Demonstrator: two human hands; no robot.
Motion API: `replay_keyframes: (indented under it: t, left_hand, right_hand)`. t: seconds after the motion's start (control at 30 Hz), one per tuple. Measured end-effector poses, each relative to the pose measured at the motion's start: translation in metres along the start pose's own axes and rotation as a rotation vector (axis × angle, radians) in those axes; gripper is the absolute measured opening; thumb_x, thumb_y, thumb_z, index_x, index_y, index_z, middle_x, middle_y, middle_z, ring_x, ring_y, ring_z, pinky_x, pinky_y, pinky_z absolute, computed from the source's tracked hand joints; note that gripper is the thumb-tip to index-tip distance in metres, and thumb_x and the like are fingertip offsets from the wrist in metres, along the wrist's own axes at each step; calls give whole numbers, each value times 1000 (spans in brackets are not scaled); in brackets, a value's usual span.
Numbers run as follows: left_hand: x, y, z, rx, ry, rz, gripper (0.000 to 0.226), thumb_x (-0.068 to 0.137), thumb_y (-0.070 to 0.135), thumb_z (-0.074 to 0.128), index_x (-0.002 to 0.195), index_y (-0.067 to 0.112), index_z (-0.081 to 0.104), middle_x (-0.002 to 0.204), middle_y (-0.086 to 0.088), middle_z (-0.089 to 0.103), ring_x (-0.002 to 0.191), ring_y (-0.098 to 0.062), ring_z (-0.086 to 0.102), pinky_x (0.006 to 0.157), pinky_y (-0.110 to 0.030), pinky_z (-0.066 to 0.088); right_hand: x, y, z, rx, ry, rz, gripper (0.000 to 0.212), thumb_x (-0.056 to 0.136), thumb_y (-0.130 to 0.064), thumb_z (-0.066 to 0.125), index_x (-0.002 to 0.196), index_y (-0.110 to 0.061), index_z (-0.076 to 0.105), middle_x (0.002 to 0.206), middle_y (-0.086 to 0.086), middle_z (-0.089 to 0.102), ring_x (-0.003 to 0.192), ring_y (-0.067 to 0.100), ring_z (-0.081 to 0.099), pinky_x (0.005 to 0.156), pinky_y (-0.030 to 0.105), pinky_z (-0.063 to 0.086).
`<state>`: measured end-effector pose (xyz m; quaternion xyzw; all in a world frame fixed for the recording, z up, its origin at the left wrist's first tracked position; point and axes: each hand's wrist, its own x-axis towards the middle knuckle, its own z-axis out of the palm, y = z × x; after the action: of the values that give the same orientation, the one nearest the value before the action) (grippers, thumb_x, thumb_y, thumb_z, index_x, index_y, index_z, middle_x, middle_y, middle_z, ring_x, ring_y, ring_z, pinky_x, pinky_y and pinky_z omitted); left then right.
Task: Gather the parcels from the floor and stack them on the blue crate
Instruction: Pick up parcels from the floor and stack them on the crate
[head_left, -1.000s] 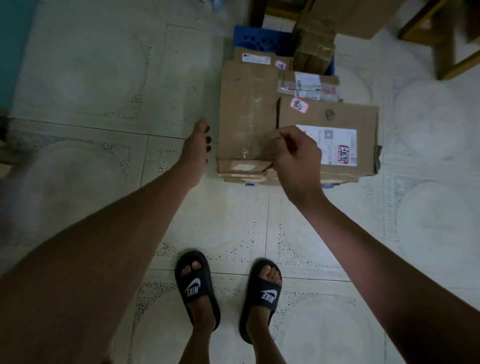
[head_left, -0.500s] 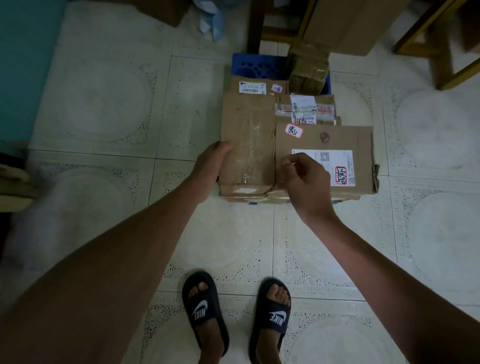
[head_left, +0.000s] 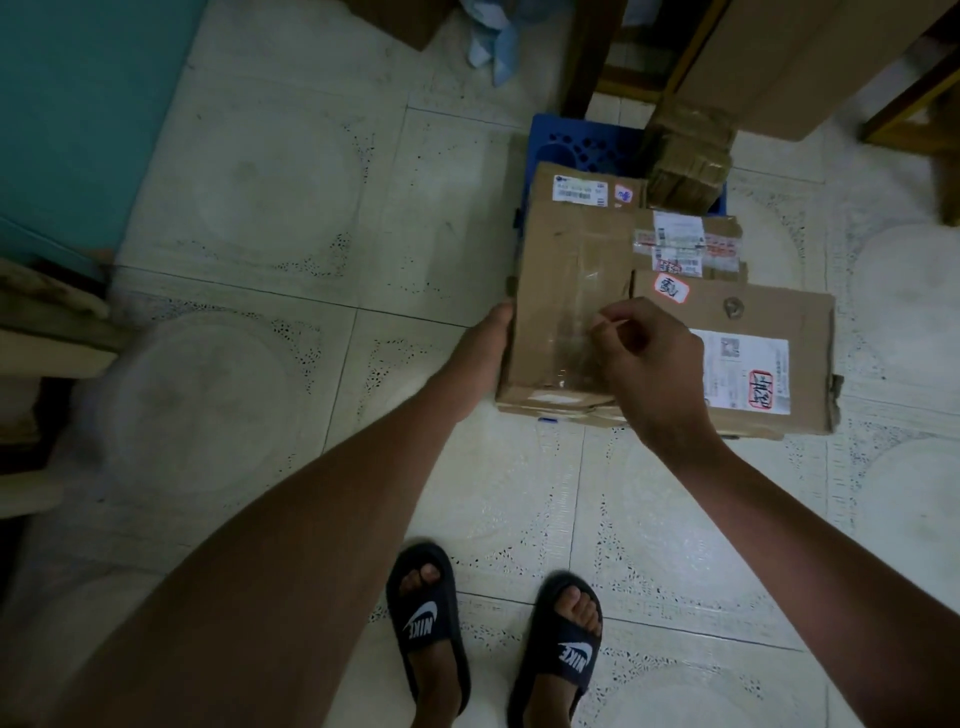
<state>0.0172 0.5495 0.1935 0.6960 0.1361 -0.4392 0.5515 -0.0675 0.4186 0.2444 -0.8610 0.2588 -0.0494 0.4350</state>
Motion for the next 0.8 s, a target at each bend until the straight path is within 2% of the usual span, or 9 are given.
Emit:
replay_keyframes:
  t: [0.03,0.1,0.23,0.33,0.5,0.57,0.63,0.7,0.8]
  left_hand:
    - [-3,1,2,4,-16,12,35,103,44,22,102,25,51,95,5,58,77,-5,52,64,-22,36]
    - [-3,1,0,6,-34,31,33,103,45,23,101,27,51,100,3,56,76,-5,50,63,-22,34]
    - [6,-9,-20,-30,26,29,40,102,45,26,115,24,56,121,-1,53,110,-17,50,97,-33,36]
    - [12,-19,-35,-37,54,-26,61,96,57,22,144,22,39,150,-5,40,136,-25,39,114,-49,26]
    - [24,-30,-37,-83,44,-90,67,97,57,20,149,18,32,154,-9,34,141,-27,33,117,-50,22]
    - [27,-29,-33,-74,37,-72,63,99,54,19,149,18,32,155,-7,34,141,-25,33,117,-44,21]
    - [37,-29,-26,-91,21,-51,55,103,46,18,145,16,37,151,-6,38,137,-22,37,106,-31,25]
    - [43,-26,-19,-104,-4,-37,55,103,45,15,144,17,39,149,-6,41,134,-21,39,97,-29,28]
    - [48,-27,-3,-131,-38,-43,64,99,55,11,146,20,38,149,-1,42,134,-21,41,101,-31,29]
  right_hand:
    - [1,-4,3,-12,-8,-2,11,94,-24,57,93,-18,66,78,-8,64,74,3,60,65,17,46]
    - [4,-11,11,-69,-31,-13,9,95,-27,56,94,-21,64,77,-12,61,72,-2,57,64,12,42]
    - [13,-23,24,-117,-3,-32,14,95,-30,56,96,-21,67,82,-8,65,74,1,59,65,15,44]
    - [19,-30,30,-93,2,-25,9,95,-27,56,94,-24,64,79,-10,63,74,-1,58,64,14,42]
    - [26,-35,35,-52,-15,3,9,96,-26,55,91,-25,62,77,-10,64,73,6,60,66,19,46]
    - [30,-33,37,-49,-23,16,9,96,-26,54,91,-27,61,76,-13,63,74,6,61,65,19,47]
    - [34,-29,37,-49,1,11,9,96,-26,54,92,-27,62,77,-13,64,75,7,63,65,19,48]
    - [36,-27,39,-54,8,5,8,96,-26,54,93,-27,61,77,-12,64,74,6,64,64,19,49]
    - [38,-17,39,-76,13,3,6,94,-27,56,91,-27,62,77,-3,68,71,11,65,66,24,52]
